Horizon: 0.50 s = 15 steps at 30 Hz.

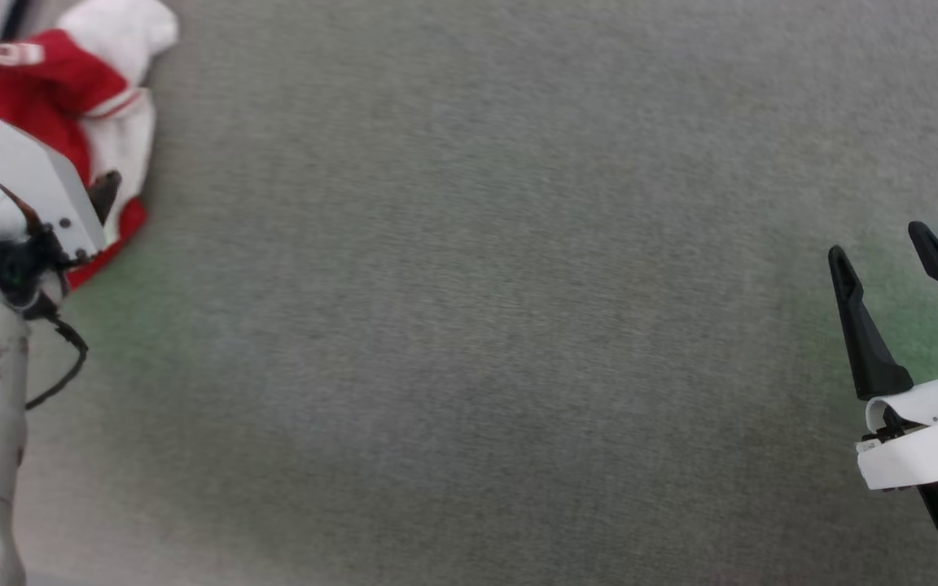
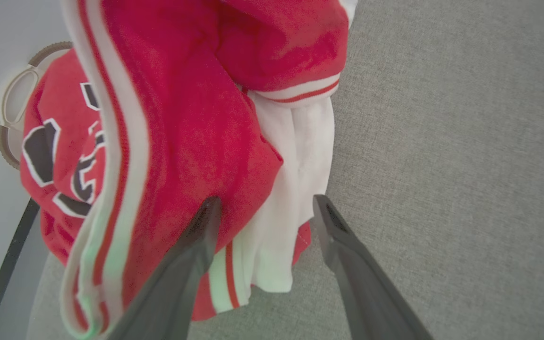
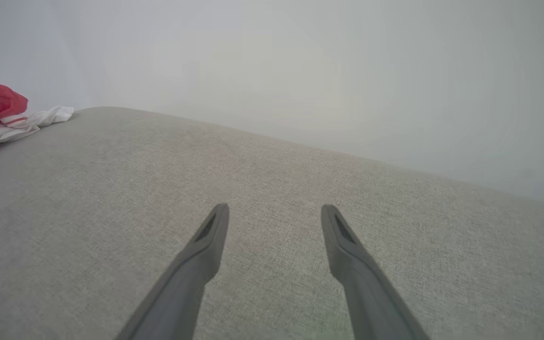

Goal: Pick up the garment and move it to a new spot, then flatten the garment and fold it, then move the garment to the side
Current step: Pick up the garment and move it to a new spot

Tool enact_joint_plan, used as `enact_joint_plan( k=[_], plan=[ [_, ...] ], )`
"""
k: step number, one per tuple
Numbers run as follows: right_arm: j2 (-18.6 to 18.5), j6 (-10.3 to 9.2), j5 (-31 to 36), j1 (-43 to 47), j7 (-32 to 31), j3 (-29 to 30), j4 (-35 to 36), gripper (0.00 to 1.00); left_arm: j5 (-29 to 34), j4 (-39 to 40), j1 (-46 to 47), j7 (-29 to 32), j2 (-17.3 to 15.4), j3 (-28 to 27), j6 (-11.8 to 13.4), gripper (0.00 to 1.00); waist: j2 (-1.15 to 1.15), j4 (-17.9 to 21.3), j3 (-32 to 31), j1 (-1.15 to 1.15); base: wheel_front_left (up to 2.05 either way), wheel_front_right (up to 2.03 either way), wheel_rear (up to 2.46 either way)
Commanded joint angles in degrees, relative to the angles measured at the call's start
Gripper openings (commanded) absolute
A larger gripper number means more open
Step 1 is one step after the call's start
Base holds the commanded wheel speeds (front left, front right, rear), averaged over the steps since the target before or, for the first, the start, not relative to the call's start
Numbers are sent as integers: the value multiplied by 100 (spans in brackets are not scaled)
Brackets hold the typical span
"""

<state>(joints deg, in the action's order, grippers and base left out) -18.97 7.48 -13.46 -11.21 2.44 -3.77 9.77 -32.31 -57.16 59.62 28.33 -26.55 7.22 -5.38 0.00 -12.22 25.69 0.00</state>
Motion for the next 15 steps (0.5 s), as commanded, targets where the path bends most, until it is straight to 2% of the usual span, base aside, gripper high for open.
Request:
enact_joint_plan(
  k=[1,9,11,12,15],
  plan=[
    [-14,3,-21,-30,-27,30,54,100,45,-135,78,9,1,33,41,100,0,245,241,0,0,0,0],
    [-73,3,-50,7,-201,86,250,100,63,-880,261,-98,144,112,182,100,0,315,303,0,0,0,0],
    [-81,3,-60,29,-224,106,278,100,107,-1035,280,-147,174,147,247,41,0,315,304,0,0,0,0],
    [-78,3,-57,38,-238,112,286,100,108,-1088,297,-179,188,156,248,0,0,314,299,0,0,0,0],
    [-38,3,-20,71,-267,147,293,100,105,-1199,334,-358,234,173,218,0,0,286,245,0,0,0,0]
  ],
)
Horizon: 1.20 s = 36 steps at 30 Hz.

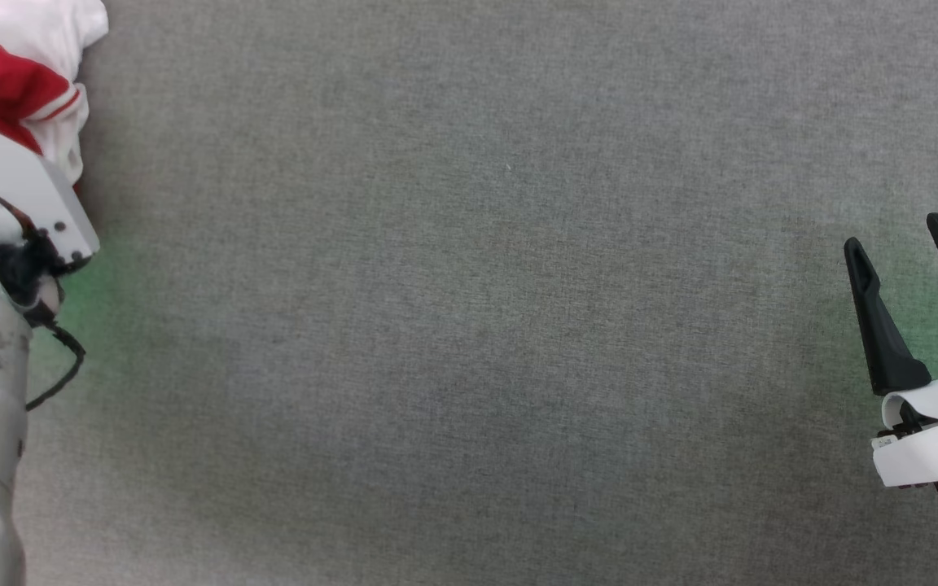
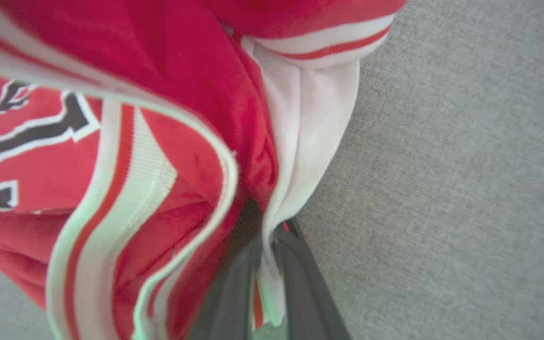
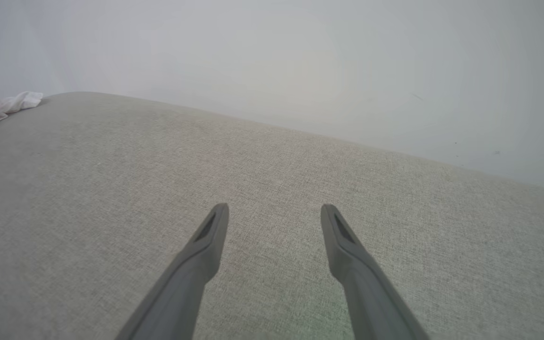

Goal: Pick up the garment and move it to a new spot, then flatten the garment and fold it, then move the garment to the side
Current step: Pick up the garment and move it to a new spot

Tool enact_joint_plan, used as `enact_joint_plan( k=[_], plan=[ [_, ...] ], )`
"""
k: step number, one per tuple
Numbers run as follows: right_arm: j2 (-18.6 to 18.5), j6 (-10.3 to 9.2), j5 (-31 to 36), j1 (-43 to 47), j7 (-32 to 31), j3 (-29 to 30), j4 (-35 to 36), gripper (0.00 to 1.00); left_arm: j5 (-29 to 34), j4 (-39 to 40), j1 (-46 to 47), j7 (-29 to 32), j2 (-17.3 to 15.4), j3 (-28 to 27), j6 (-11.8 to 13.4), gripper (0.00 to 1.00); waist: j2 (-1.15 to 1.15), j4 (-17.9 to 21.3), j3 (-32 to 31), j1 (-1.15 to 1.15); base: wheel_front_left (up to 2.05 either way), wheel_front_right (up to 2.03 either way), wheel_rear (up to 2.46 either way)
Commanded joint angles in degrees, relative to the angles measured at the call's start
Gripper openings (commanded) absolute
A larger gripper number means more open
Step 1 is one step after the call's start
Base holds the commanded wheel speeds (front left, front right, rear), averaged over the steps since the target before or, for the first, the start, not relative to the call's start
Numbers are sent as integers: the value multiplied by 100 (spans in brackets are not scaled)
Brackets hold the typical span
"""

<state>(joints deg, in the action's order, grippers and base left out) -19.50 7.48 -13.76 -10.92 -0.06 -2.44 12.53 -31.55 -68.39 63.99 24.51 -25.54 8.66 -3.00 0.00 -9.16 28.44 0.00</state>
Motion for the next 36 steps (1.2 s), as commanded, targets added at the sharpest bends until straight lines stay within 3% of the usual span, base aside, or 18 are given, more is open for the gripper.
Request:
enact_joint_plan(
  k=[1,8,22,36],
  plan=[
    [23,3,16,59,-18,25,9,100,44,-106,-95,-10,125,53,-58,0,0,-35,-60,0,0,0,0],
    [105,3,-9,122,66,15,-101,100,81,-164,123,-348,-58,124,-166,0,0,-147,-389,0,0,0,0],
    [434,3,-154,370,443,-106,-693,100,530,360,734,-1021,-492,645,-363,0,0,-316,-1688,0,0,0,0],
    [801,3,-117,704,670,-4,-992,100,518,1475,1112,-787,-608,1111,-449,0,0,-149,-2700,0,0,0,0]
  ],
)
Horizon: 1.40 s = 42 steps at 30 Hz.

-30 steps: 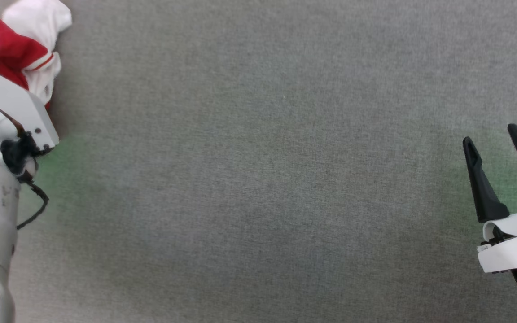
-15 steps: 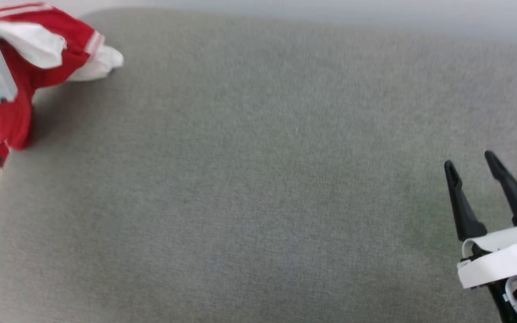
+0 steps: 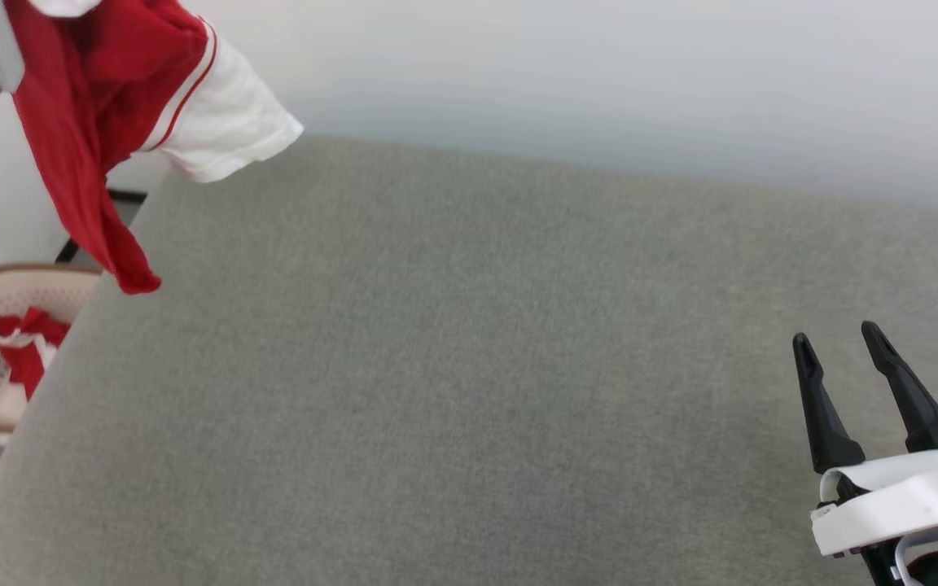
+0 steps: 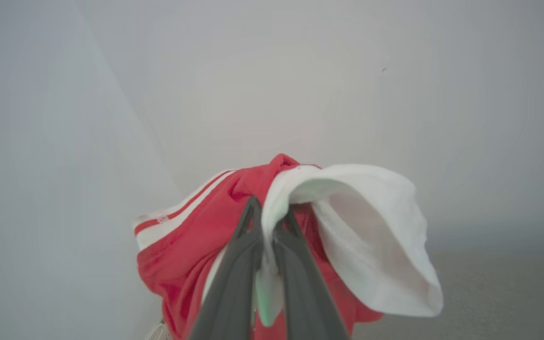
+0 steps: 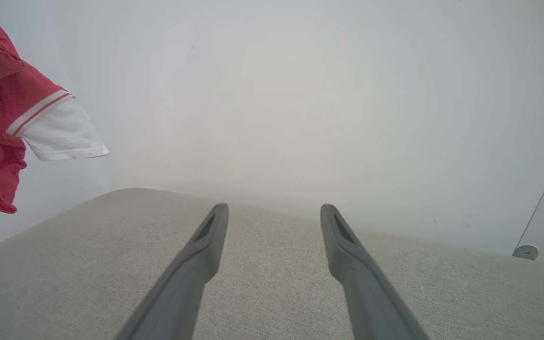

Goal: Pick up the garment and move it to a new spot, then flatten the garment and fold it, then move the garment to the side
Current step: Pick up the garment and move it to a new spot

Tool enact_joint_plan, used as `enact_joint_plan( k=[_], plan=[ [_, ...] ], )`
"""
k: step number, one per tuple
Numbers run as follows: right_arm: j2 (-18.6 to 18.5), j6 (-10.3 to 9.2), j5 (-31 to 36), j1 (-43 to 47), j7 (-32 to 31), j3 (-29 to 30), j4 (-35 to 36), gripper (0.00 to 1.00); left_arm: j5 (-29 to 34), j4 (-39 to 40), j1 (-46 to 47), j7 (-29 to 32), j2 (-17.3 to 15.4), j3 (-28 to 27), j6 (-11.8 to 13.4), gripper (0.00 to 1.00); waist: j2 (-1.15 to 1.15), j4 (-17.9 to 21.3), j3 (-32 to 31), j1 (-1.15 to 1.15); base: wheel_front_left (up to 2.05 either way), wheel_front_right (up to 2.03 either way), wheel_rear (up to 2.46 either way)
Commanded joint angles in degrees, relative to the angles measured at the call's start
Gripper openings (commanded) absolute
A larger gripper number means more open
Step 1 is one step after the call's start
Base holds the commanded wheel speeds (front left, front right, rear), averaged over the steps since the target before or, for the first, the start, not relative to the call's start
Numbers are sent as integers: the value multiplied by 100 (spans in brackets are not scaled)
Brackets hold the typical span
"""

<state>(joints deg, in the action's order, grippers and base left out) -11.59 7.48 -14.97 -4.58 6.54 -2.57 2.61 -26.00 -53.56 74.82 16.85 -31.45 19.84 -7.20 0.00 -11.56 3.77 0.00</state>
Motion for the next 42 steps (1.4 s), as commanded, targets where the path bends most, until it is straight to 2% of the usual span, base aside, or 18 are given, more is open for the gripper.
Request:
enact_joint_plan(
  k=[1,13,22,29,36,42],
  plan=[
    [24,3,5,82,19,24,-10,100,-53,106,25,29,-19,25,-22,0,0,124,-288,0,0,0,0],
    [28,3,133,219,37,507,-35,100,-496,1714,-460,961,-78,227,2,0,0,743,-549,0,0,0,0],
    [-25,3,268,342,30,1022,-131,100,-758,3339,-1157,1700,-1,299,402,0,0,1364,-509,0,0,0,0],
    [82,3,347,417,37,1288,-188,100,-866,4388,-1656,2170,204,506,741,0,0,1792,-435,0,0,0,0],
    [285,3,386,528,62,1372,-267,100,-913,5060,-2321,2498,426,867,1026,0,0,2097,-358,0,0,0,0],
    [393,3,360,559,154,1325,-406,100,-1031,5250,-3023,2633,536,1145,1159,0,0,2257,-292,0,0,0,0]
  ],
)
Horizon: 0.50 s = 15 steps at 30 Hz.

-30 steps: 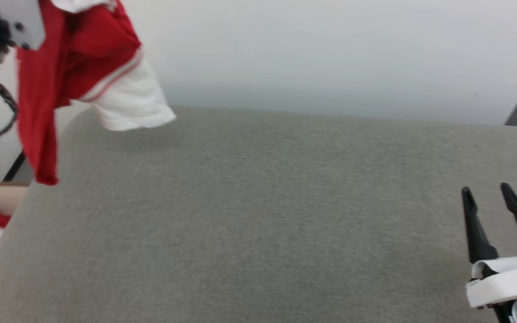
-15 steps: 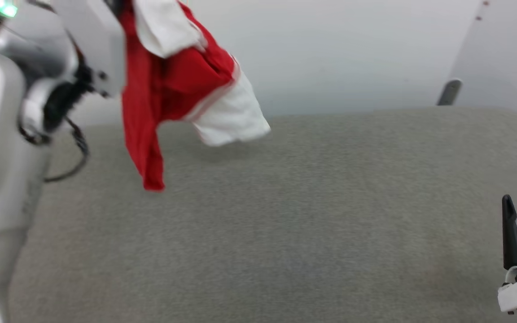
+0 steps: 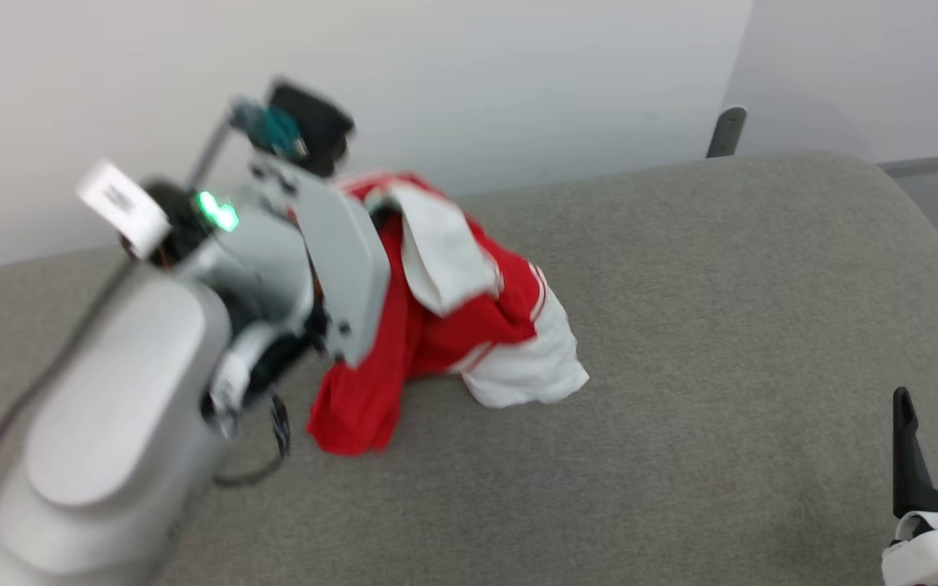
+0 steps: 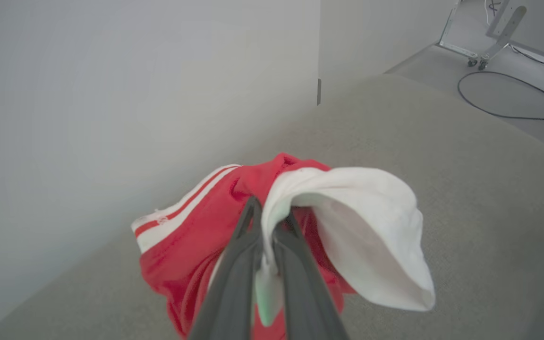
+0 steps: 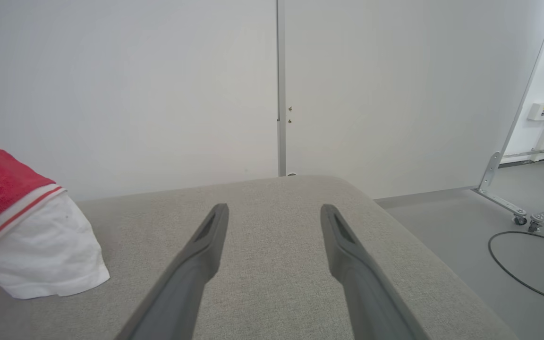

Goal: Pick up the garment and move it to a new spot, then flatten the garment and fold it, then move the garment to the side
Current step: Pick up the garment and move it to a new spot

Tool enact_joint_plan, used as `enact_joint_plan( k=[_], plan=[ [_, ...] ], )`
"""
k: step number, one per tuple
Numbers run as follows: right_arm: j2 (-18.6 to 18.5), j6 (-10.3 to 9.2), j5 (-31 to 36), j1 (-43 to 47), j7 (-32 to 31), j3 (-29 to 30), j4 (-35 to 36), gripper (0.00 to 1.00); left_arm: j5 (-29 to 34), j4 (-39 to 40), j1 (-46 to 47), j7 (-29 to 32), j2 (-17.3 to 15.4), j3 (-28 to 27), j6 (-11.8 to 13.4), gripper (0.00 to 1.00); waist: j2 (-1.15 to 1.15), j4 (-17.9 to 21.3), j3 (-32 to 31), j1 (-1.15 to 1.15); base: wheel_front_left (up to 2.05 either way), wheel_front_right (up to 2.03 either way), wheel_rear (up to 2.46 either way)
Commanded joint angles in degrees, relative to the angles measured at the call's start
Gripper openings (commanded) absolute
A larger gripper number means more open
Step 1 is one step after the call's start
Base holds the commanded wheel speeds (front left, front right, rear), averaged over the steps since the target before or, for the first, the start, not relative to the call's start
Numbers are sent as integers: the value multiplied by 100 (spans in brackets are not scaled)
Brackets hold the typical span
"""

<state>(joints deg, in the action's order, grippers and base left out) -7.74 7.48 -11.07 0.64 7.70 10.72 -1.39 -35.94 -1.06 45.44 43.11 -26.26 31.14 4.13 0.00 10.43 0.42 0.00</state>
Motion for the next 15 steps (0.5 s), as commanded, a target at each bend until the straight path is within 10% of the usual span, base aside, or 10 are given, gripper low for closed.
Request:
enact_joint_plan(
  k=[1,15],
  plan=[
    [16,3,-43,37,50,-28,-41,100,-75,-20,-216,12,30,50,41,0,0,85,52,0,0,0,0],
    [-15,3,-190,-45,282,-279,-485,100,-254,-869,-1261,-38,167,547,-87,0,0,238,86,0,0,0,0]
  ],
)
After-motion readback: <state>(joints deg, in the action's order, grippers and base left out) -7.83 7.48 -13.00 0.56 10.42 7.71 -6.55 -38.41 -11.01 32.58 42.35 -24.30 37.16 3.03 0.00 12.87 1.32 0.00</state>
